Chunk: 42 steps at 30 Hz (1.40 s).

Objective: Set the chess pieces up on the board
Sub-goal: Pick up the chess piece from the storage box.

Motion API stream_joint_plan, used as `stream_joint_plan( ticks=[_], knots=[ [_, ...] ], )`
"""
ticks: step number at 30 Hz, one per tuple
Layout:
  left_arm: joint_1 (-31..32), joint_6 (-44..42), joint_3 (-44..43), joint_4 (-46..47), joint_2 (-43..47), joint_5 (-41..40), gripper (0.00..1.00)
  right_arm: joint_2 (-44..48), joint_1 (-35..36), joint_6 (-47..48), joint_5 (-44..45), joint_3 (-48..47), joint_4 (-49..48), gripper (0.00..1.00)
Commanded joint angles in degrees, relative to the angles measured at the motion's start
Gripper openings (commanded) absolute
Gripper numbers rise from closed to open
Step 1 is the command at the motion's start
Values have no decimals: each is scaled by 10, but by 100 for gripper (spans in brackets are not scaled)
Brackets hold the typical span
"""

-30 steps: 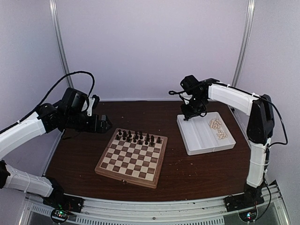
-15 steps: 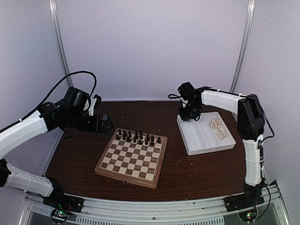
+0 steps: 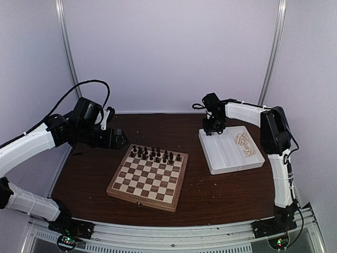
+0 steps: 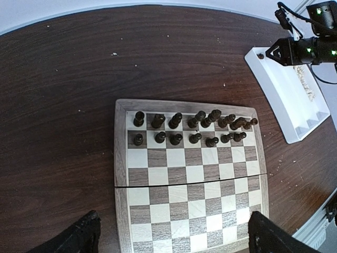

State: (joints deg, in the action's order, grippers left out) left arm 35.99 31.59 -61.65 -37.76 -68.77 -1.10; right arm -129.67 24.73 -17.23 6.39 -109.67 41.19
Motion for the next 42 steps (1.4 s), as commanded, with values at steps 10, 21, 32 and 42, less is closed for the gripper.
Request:
stream_joint_plan(
  ticks=[10, 21, 32, 42],
  knots=[
    [-4, -8, -29, 13, -16, -1, 98, -60, -10, -20, 4, -42, -10, 45],
    [-4, -14, -38, 11, -21, -8, 98, -88, -15, -56, 12, -37, -53, 42],
    [-4, -15, -39, 11, -25, -7, 98, -91, -16, -67, 9, -11, -107, 29],
    [-4, -14, -33, 11, -20, -3, 98, -16, -15, -58, 11, 77, -171, 26]
  ],
)
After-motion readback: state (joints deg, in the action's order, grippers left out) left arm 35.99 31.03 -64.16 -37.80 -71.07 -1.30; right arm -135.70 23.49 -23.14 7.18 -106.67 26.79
